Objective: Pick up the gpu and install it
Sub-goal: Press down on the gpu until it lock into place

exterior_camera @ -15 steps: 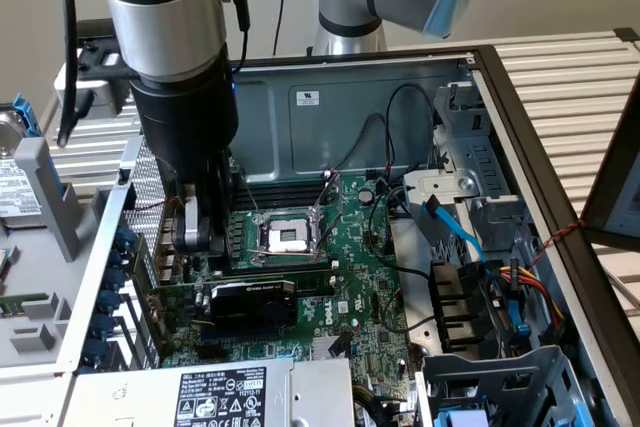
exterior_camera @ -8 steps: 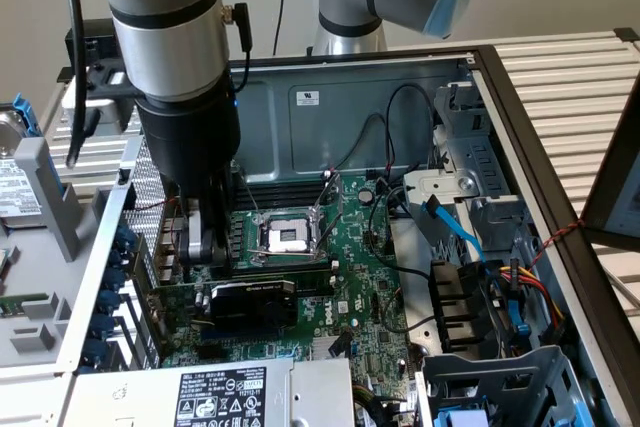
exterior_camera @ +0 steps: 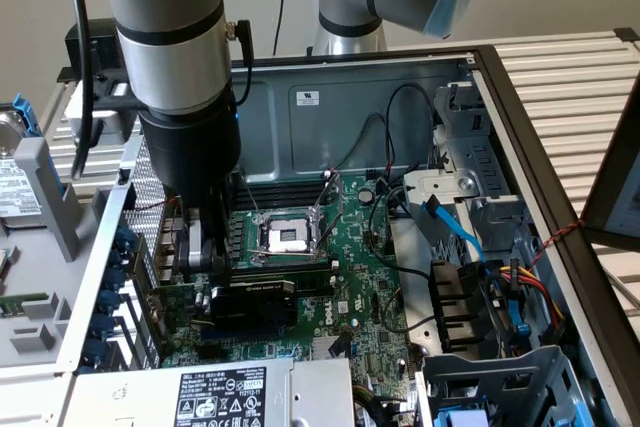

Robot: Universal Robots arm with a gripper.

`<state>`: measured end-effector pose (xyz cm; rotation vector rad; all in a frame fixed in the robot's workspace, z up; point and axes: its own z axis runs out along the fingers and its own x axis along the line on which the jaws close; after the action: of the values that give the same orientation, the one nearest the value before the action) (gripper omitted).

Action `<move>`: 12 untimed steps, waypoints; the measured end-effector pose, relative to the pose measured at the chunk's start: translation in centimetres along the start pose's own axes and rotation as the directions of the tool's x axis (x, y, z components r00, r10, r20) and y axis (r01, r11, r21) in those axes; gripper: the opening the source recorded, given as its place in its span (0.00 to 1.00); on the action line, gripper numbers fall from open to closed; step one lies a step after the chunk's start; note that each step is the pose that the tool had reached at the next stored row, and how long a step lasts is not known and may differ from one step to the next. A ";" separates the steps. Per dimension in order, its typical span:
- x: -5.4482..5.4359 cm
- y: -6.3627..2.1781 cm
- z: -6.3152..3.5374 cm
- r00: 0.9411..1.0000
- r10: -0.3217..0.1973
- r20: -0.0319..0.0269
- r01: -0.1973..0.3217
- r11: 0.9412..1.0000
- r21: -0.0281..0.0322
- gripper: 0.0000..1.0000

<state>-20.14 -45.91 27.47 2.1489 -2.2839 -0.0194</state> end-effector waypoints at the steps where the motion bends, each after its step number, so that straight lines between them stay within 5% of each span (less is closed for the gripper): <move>1: 0.0 0.00 0.06 1.000 0.000 0.001 0.000 1.000 0.000 0.11; 12: -0.2 0.09 0.45 1.000 -0.002 0.003 0.002 1.000 0.002 0.11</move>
<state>-20.22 -45.68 27.02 2.1542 -2.2841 -0.0203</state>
